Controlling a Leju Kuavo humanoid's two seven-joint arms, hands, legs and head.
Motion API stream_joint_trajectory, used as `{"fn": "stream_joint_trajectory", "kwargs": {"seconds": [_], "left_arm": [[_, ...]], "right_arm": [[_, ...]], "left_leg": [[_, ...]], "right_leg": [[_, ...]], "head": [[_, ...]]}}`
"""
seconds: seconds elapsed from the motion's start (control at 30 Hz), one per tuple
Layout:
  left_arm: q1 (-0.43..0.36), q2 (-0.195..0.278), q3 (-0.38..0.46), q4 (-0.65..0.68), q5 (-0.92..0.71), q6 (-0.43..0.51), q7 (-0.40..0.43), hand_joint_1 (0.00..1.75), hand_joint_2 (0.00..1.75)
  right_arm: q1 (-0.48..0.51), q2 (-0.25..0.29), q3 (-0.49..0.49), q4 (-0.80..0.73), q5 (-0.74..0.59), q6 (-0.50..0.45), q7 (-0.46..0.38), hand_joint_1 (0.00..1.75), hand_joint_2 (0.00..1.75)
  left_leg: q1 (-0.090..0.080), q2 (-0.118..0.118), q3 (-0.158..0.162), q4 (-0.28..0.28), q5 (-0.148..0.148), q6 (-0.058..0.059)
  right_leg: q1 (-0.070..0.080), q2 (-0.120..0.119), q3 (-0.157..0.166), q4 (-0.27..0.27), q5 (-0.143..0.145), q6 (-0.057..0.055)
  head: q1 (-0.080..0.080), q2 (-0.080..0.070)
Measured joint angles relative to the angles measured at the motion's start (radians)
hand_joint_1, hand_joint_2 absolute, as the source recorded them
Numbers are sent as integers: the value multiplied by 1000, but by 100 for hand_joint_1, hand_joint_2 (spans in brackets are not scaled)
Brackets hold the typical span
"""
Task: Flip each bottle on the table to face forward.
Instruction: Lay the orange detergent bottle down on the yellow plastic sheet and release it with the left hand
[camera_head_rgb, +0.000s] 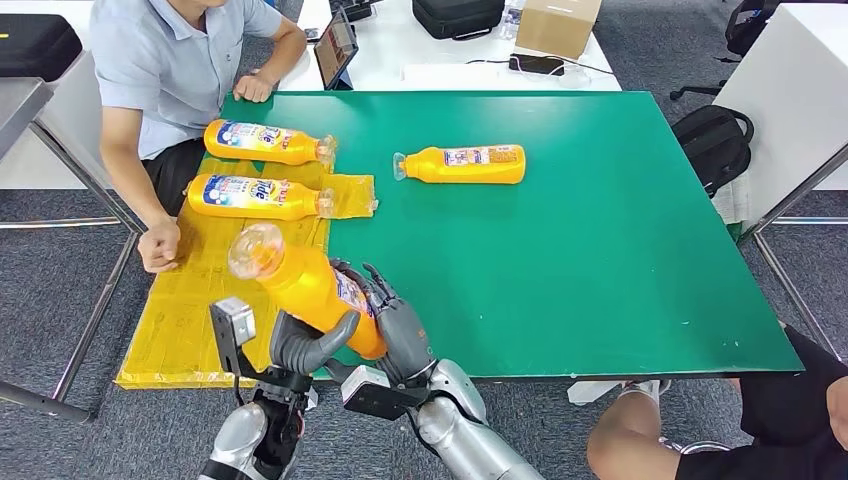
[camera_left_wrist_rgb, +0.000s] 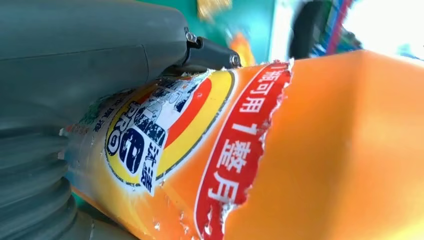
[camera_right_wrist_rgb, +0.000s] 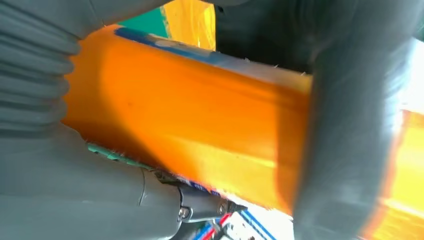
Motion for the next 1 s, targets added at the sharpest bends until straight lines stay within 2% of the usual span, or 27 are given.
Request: {"fn": "stream_joint_trajectory", "kwargs": {"seconds": [0.2, 0.4, 0.57, 0.8, 0.9, 1.0], "left_arm": [[-97, 62, 51, 77, -85, 104, 81, 175, 175], [-159, 96, 93, 124, -124, 113, 94, 175, 175], [-211, 119, 116, 156, -201, 130, 122, 175, 175], [-374, 185, 146, 301, -506, 173, 154, 175, 175], [-468, 222, 138, 390, -761, 228, 172, 175, 175], [-575, 263, 99, 516, -1005, 244, 195, 175, 175]], "right_arm": [[22, -6, 57, -28, 24, -25, -1, 0, 0], [41, -8, 98, -46, 8, -23, -1, 0, 0], [42, -13, 109, -60, -15, -62, -1, 0, 0], [40, -23, 117, -65, -10, -59, -1, 0, 0], [39, -26, 117, -69, -16, -30, -1, 0, 0], [38, -27, 117, -73, -10, -1, -1, 0, 0]], "left_leg": [[1, 1, 0, 0, 1, -1], [1, 0, -1, 0, 2, -2], [1, -1, -1, 0, 2, -2], [2, -1, -1, 0, 4, -3], [2, -1, -1, 0, 4, -4], [2, -1, -1, 0, 5, -4]], "right_leg": [[1, 0, -1, 1, 0, 0], [1, -1, -1, 2, 0, 0], [1, -2, -1, 2, 0, 0], [2, -2, -1, 3, 1, 0], [2, -2, -1, 3, 1, 0], [2, -2, -1, 3, 1, 0]], "head": [[0, 0], [0, 0], [0, 0], [0, 0], [0, 0], [0, 0]]}}
